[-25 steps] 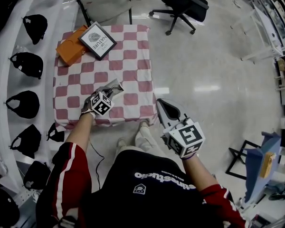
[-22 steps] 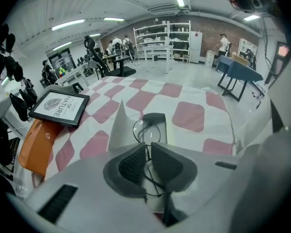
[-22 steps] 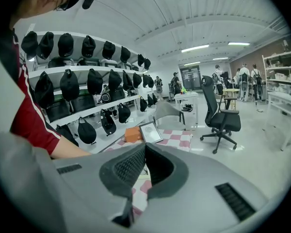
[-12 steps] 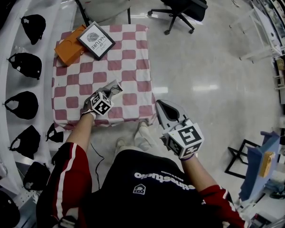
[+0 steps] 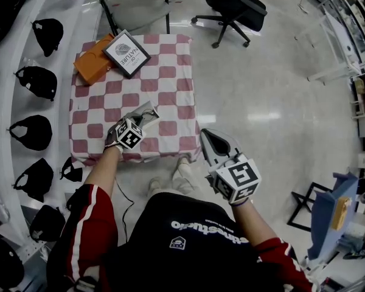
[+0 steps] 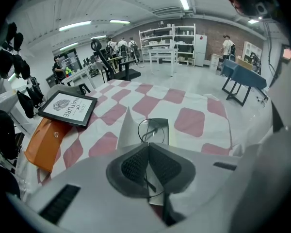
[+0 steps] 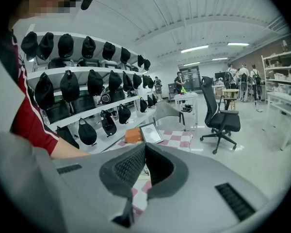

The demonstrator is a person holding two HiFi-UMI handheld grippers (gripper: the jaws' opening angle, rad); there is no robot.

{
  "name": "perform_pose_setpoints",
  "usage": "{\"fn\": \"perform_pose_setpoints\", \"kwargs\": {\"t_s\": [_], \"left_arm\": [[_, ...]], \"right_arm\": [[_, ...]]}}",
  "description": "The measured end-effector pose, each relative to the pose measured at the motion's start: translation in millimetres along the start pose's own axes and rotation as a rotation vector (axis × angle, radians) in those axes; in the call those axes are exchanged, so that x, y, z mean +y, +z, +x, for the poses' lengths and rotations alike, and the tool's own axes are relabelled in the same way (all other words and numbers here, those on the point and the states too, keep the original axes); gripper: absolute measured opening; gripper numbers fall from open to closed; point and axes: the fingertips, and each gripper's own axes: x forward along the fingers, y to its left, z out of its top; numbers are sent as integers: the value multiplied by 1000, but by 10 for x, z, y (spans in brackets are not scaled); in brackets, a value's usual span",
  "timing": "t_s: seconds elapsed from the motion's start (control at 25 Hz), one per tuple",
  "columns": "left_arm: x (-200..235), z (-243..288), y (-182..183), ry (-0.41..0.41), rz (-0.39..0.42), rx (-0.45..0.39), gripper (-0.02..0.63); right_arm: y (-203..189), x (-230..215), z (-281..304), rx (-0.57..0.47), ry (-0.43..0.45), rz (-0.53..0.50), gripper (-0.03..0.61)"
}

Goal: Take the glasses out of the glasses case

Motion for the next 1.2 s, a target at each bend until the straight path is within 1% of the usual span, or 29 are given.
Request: {"fn": "perform_pose_setpoints", "kwargs": {"t_s": [0.44,0.68,0.88,1.2], "left_arm": [[-16,-311,225,43,-12,-59,9],[-60,-544,379,64,-33,-107,9],[-117,-784,489,90,-61,-166,9],[-182,-1292,663,107,-157,-301,9]], "right_arm": [[124,70,-156,-17,20,-7,-6],[238,98,-262,-48,23,-21,-6],[287,143,-373,-67,21,-21,-6],[358,272,-506,-80,17,-52,-6]]}}
